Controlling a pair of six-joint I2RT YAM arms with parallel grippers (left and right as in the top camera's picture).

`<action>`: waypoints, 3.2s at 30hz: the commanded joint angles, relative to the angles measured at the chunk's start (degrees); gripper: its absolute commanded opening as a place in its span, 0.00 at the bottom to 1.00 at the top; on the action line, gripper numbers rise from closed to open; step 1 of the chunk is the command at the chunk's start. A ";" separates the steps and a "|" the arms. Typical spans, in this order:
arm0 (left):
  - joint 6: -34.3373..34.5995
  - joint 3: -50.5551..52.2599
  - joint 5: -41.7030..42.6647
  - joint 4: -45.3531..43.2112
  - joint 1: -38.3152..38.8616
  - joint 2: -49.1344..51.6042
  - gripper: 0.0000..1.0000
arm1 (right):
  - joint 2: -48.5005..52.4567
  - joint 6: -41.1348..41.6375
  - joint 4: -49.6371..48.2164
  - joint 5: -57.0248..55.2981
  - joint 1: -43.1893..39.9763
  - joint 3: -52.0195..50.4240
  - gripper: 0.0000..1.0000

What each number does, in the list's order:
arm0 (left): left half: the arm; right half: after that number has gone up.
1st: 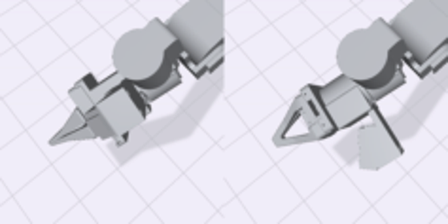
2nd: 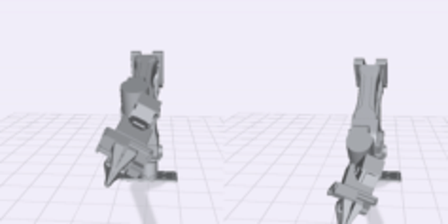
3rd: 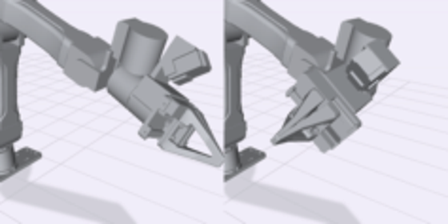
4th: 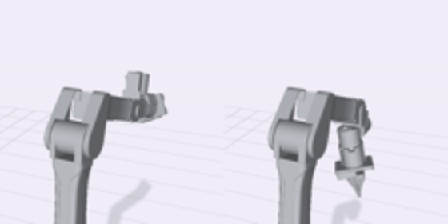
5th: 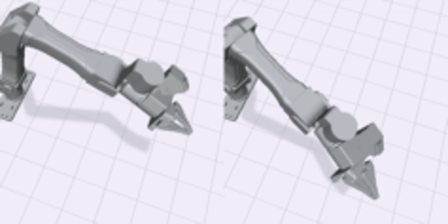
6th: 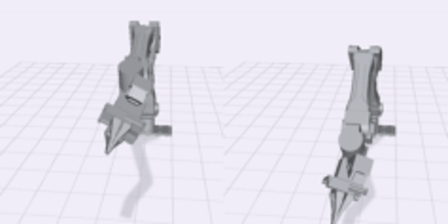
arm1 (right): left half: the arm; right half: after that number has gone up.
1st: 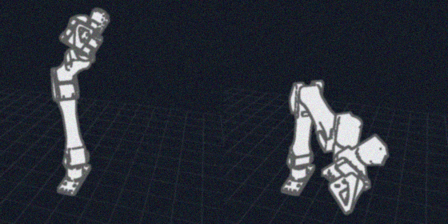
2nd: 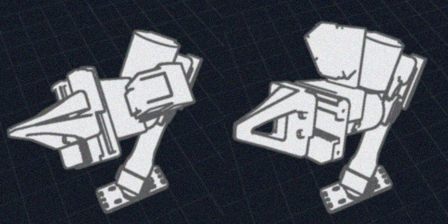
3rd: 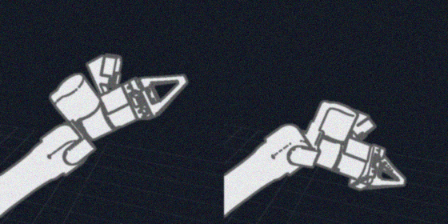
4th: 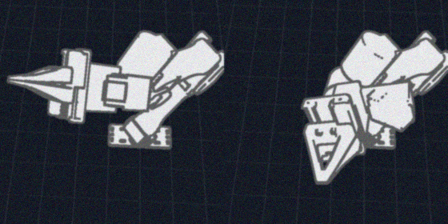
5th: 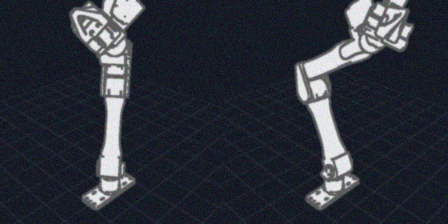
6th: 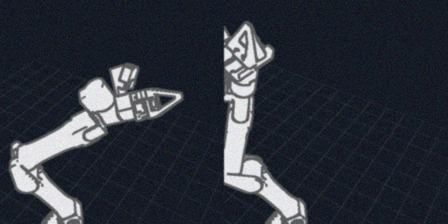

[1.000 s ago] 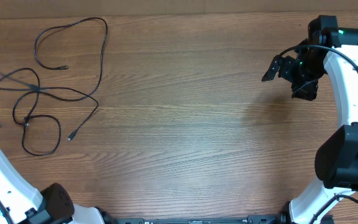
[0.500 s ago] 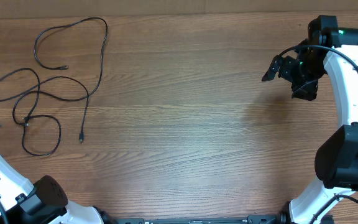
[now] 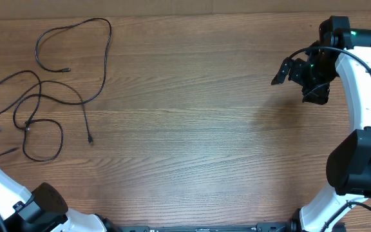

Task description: Untangle cables

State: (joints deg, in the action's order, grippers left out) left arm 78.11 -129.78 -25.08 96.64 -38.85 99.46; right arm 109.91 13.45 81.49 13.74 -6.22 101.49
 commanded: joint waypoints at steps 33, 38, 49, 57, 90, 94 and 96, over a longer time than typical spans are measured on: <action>-49.44 0.22 17.35 -11.39 18.12 -4.15 0.84 | 0.37 -0.22 -0.61 0.46 0.50 0.09 0.93; -61.22 0.22 28.30 -11.82 25.66 -4.98 0.87 | -0.70 -0.28 0.26 0.42 1.66 0.22 0.80; -70.23 0.24 38.66 -5.16 36.89 -4.98 1.00 | -15.26 -0.48 1.55 -1.31 4.68 0.26 0.82; -66.27 0.24 34.40 -4.74 43.54 -6.38 1.00 | -29.53 -0.48 1.81 -7.04 4.66 0.26 0.88; -60.06 0.24 20.59 -11.15 55.17 -13.16 0.99 | -40.00 -0.44 3.52 -13.70 4.66 0.13 1.00; -60.06 0.24 20.59 -11.13 55.17 -13.05 1.00 | -40.30 -0.46 3.61 -13.70 4.68 0.13 1.00; -60.08 0.24 20.59 -11.13 55.17 -13.03 1.00 | -41.46 -0.46 4.04 -13.94 4.68 0.13 1.00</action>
State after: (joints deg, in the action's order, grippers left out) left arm 17.06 -129.40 -3.73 85.67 16.14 86.06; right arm 70.35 13.23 85.41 0.60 -1.63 101.45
